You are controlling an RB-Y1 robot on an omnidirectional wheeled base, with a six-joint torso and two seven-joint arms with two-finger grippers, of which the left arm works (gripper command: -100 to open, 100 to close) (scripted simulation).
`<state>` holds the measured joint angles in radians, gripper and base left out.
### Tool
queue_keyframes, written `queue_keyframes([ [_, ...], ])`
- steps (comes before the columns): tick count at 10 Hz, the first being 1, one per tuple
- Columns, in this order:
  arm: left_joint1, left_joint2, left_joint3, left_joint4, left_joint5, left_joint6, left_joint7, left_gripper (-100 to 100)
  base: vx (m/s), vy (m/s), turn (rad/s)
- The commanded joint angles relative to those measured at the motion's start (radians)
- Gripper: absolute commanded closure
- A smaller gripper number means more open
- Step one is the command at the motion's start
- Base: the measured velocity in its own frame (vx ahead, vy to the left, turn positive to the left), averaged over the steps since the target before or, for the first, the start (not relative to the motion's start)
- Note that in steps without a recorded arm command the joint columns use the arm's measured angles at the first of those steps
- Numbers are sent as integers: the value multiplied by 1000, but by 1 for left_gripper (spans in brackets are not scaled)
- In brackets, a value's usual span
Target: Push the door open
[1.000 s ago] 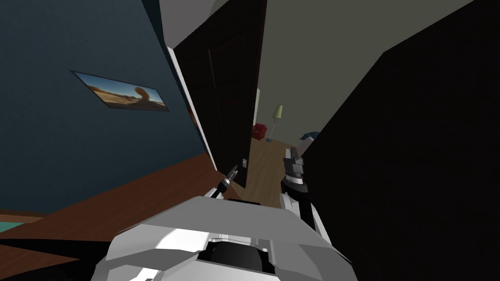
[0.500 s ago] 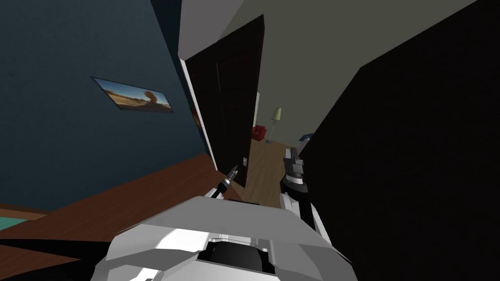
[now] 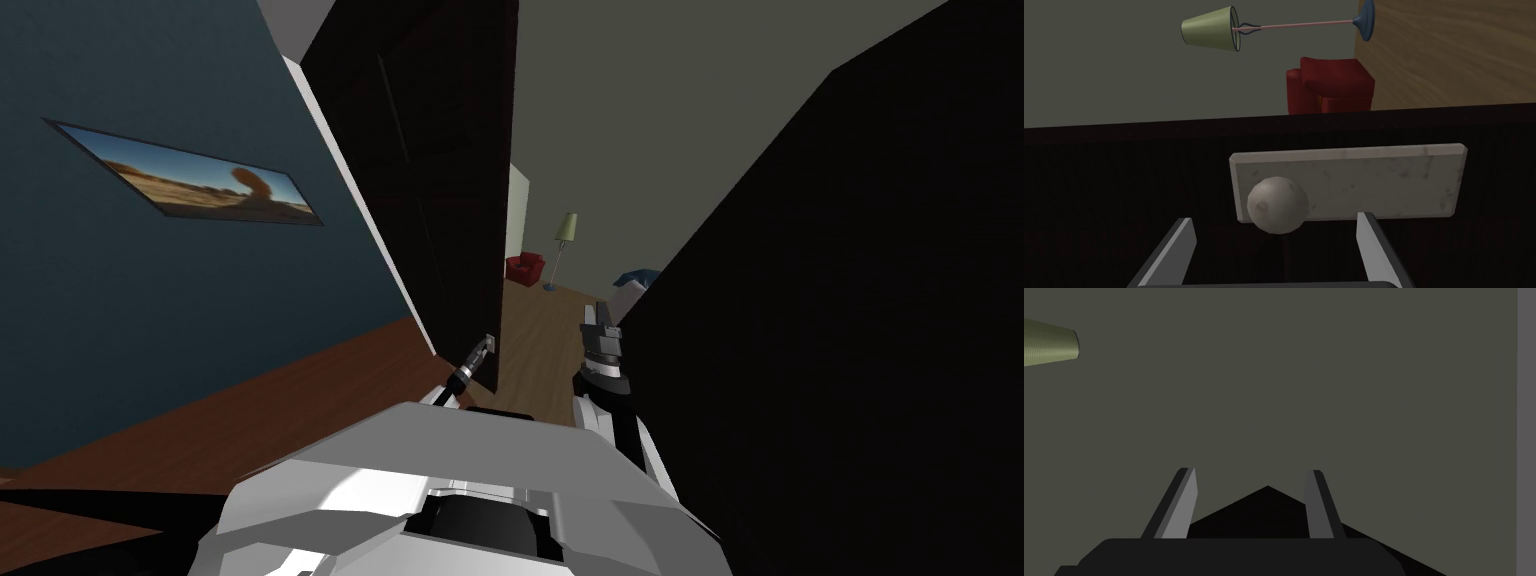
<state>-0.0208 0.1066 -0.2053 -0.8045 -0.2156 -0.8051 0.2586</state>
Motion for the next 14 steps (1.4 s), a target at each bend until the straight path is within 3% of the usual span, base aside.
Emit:
queue_keyframes([
  [1,-2,-5,5,5,2,-4,-7,-100,199,-74,-25],
  [3,0,-6,4,6,2,-4,-8,-100,129,-30,-2],
  [4,0,-6,4,6,2,-4,-8,100,-15,1,-5],
  [9,0,-6,4,6,2,-4,-8,100,-12,4,-2],
  [14,-6,-4,43,18,23,3,-28,100,136,-65,29],
])
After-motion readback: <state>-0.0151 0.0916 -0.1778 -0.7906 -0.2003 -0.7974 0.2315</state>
